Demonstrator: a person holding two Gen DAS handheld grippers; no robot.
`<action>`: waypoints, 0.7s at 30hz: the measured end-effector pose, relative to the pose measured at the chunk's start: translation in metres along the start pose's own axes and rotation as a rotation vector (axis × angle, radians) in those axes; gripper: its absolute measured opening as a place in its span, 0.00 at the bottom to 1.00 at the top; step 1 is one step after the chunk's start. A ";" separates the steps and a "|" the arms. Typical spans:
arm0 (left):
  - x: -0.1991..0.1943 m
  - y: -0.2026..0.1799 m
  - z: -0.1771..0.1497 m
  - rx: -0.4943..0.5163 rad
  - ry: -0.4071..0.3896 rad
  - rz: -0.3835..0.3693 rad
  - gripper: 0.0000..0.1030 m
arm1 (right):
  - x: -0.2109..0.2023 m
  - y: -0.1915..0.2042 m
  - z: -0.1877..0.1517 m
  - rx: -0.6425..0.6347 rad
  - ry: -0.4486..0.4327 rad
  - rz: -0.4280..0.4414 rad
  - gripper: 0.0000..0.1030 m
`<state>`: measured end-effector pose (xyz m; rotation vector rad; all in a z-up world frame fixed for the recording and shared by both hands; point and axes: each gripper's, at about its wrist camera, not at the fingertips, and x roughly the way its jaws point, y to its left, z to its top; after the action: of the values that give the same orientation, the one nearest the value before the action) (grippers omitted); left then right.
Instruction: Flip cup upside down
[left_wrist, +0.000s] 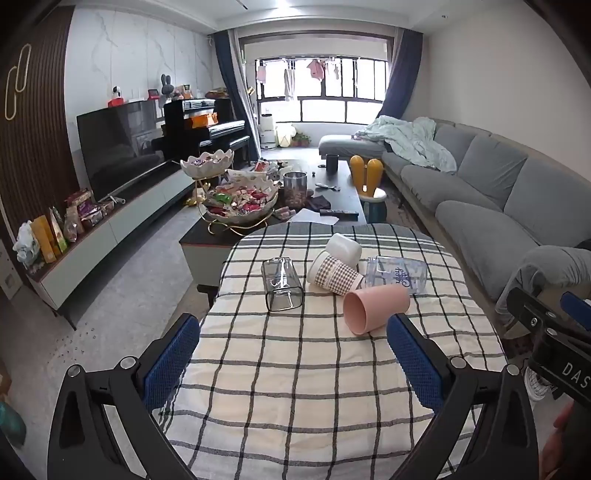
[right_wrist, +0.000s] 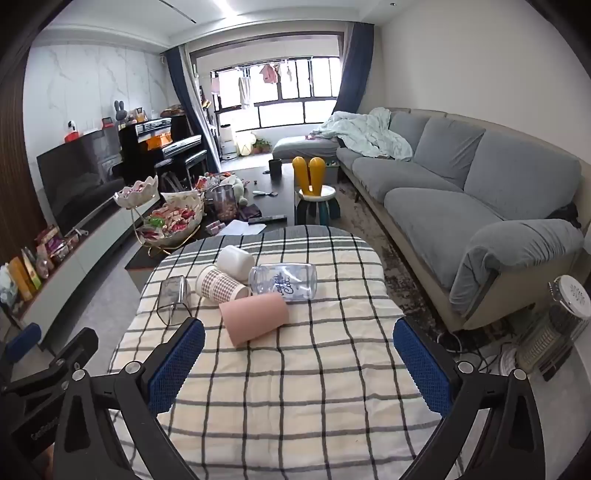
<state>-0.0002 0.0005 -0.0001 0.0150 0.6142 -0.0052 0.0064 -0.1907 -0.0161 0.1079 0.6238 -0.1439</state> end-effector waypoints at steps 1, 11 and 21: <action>0.000 0.001 0.000 -0.003 0.001 -0.001 1.00 | 0.000 0.000 0.000 0.000 0.005 0.001 0.99; 0.001 0.006 -0.007 0.002 0.014 -0.001 1.00 | -0.001 0.000 0.001 0.001 -0.005 0.004 0.99; 0.002 -0.001 -0.001 0.012 0.018 0.012 1.00 | -0.003 0.001 0.001 0.002 -0.005 0.005 0.99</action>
<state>0.0003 -0.0004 -0.0019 0.0302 0.6317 0.0025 0.0047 -0.1893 -0.0136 0.1113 0.6187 -0.1396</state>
